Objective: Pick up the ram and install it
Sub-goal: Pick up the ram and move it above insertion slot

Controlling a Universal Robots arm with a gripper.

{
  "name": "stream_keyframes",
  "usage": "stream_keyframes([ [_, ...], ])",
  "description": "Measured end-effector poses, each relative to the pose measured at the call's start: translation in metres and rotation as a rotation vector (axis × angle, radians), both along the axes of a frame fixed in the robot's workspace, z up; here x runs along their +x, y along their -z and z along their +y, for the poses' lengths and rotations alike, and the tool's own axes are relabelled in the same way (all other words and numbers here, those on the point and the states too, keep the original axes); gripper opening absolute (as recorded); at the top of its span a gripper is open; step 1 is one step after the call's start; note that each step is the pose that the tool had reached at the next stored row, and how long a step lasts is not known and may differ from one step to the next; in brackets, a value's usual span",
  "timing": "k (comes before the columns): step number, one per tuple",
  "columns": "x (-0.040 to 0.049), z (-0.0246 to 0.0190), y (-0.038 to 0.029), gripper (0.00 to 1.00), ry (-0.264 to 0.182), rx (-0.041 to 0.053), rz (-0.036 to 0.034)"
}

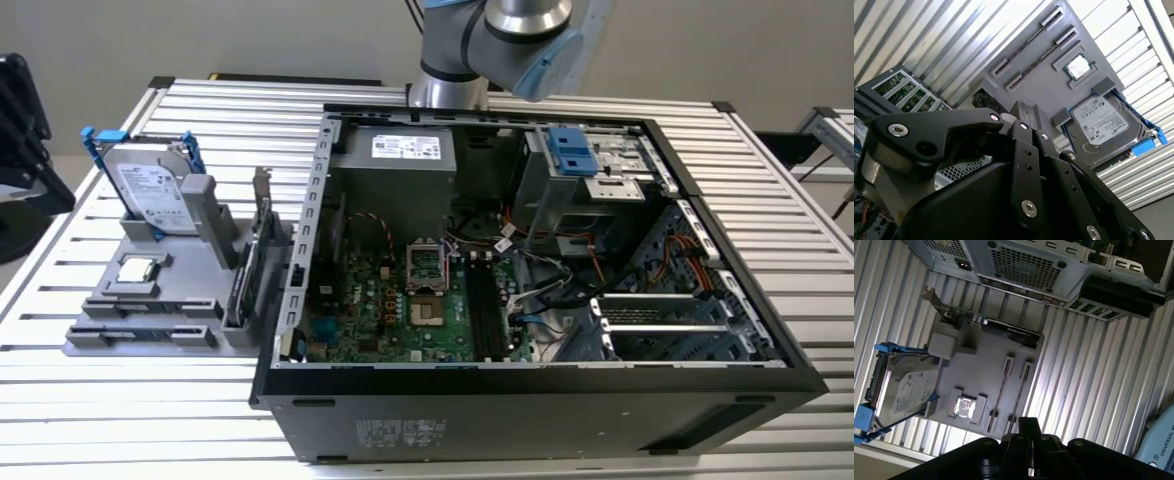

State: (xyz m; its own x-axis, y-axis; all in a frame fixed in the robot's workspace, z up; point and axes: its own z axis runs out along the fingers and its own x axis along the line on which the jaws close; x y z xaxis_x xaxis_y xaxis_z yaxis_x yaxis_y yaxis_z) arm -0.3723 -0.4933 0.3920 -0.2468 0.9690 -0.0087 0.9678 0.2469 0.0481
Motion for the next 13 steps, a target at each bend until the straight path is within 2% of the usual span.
stream_keyframes([
  [1,0.0,0.0,0.0001,0.0,0.01,0.0,0.0009],
  [6,-0.0003,0.0,0.0001,0.0,0.052,0.0,0.0137],
  [13,-0.0005,0.0,0.0,0.0,0.135,0.0002,0.0232],
])
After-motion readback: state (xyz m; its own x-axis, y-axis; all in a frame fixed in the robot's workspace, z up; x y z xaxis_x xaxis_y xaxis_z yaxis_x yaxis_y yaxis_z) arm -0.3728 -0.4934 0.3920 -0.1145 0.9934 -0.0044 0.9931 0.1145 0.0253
